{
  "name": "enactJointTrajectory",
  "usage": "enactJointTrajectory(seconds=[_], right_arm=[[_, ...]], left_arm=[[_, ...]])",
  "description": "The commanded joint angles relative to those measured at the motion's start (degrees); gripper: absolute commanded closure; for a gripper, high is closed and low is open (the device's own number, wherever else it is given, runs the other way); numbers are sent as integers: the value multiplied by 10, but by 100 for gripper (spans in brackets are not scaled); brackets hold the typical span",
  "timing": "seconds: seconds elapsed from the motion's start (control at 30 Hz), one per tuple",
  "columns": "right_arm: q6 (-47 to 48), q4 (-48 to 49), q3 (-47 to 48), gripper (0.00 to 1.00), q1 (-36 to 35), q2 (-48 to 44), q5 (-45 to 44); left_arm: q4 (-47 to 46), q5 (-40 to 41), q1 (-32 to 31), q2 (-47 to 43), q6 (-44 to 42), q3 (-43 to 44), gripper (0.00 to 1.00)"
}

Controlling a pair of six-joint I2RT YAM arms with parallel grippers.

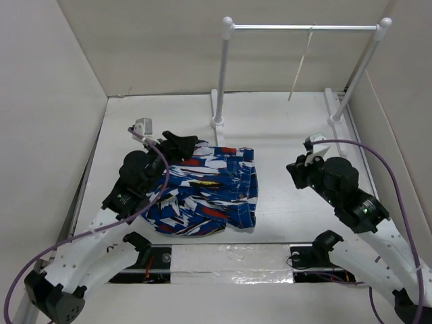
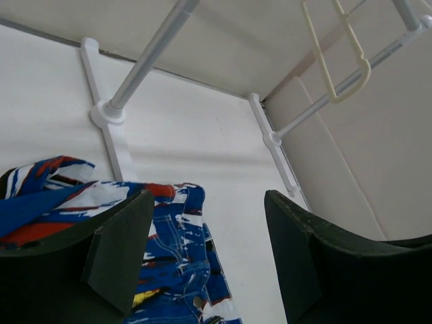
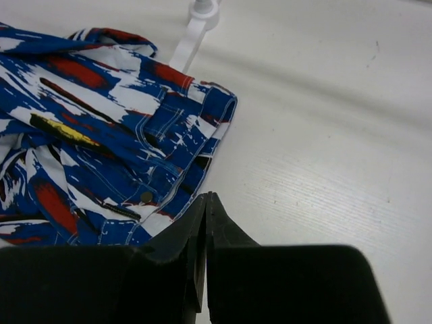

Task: Place the trousers on the hanger
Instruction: Flatten out the trousers at the center of the board.

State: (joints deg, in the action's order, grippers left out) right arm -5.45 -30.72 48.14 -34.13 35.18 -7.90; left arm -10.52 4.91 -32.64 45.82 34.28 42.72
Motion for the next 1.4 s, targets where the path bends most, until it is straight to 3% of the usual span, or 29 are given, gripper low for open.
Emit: enactJointTrajectory(seconds=[0.0, 0.03, 0.1, 0.13, 0.17, 0.2, 0.33, 0.47, 0.7, 0.9, 1.0, 1.1, 1.2, 1.23, 1.27, 1.3, 1.37], right_arm=[[-5, 35, -7, 88, 3, 22, -4], [-6, 47, -15, 76, 3, 25, -4], [-10, 61, -23, 64, 3, 36, -5], [-12, 78, -25, 49, 8, 50, -5], [-16, 87, -33, 42, 8, 58, -8], [-20, 98, -36, 38, 8, 68, -6], [-19, 157, -38, 21, 20, 132, 11], [-22, 217, -40, 14, 49, 213, 60], [-26, 354, -30, 9, 58, 427, 137], [-60, 445, -23, 8, 58, 539, 126], [-74, 485, -29, 10, 58, 575, 136], [-87, 527, -39, 18, 53, 605, 155], [-103, 586, -59, 57, 68, 606, 176], [-108, 617, -77, 78, 74, 598, 178], [-113, 632, -88, 90, 79, 584, 181], [-122, 648, -100, 97, 92, 551, 181], [-125, 640, -123, 100, 104, 506, 175]], left_arm=[[47, 41, -1, -46, 14, -37, 36], [82, 64, -1, -63, 24, -47, 36], [122, 93, -1, -78, 37, -53, 37], [158, 111, -1, -90, 53, -55, 36], [175, 150, -1, -93, 65, -55, 33], [189, 166, -1, -99, 76, -55, 27], [225, 194, -1, -114, 97, -55, 25], [281, 257, -1, -113, 132, -40, 24], [300, 272, 16, -107, 169, -46, 19], [317, 306, 21, -105, 195, -64, 14], [323, 333, 21, -100, 209, -73, 13], [329, 348, 21, -86, 232, -84, 11], [324, 349, 27, -71, 256, -96, 8], [321, 350, 27, -65, 264, -100, 8], [313, 349, 32, -62, 264, -103, 7], [305, 346, 32, -60, 264, -105, 7], [289, 341, 32, -48, 258, -96, 6]])
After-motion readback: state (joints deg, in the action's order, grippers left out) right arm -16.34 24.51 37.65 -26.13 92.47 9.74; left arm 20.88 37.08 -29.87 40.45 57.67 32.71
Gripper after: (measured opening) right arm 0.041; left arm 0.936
